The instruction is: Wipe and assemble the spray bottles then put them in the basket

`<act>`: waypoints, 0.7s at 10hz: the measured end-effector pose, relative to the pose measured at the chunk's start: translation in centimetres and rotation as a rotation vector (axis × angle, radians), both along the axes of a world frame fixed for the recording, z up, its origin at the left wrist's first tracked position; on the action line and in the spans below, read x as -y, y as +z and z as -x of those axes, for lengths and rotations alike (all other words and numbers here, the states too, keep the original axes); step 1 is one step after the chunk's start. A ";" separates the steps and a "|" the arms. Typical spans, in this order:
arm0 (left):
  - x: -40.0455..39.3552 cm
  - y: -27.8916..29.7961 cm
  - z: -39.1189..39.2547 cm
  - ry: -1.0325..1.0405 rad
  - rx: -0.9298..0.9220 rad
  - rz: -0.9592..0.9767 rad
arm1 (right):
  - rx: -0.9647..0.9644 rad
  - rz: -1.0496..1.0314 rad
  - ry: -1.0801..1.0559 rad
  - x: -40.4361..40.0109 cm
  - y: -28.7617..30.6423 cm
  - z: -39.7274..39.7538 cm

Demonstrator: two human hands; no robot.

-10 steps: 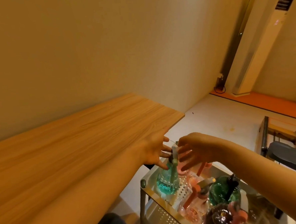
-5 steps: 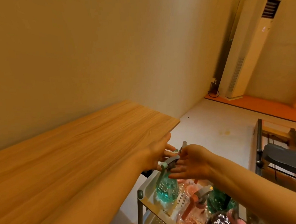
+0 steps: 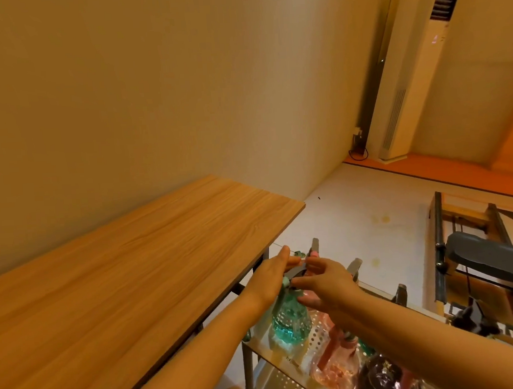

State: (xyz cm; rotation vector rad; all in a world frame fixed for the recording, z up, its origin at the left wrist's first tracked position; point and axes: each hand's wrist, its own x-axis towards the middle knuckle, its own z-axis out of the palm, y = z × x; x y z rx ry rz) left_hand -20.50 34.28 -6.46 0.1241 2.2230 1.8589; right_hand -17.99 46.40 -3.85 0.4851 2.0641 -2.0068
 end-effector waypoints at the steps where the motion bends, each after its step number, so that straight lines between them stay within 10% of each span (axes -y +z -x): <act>1: 0.1 -0.8 -0.7 -0.021 -0.055 -0.059 | -0.031 -0.042 0.042 0.0 0.0 0.1; 7: 1.9 -0.6 -0.9 0.076 -0.326 -0.021 | -0.455 -0.527 0.264 -1.5 0.1 0.2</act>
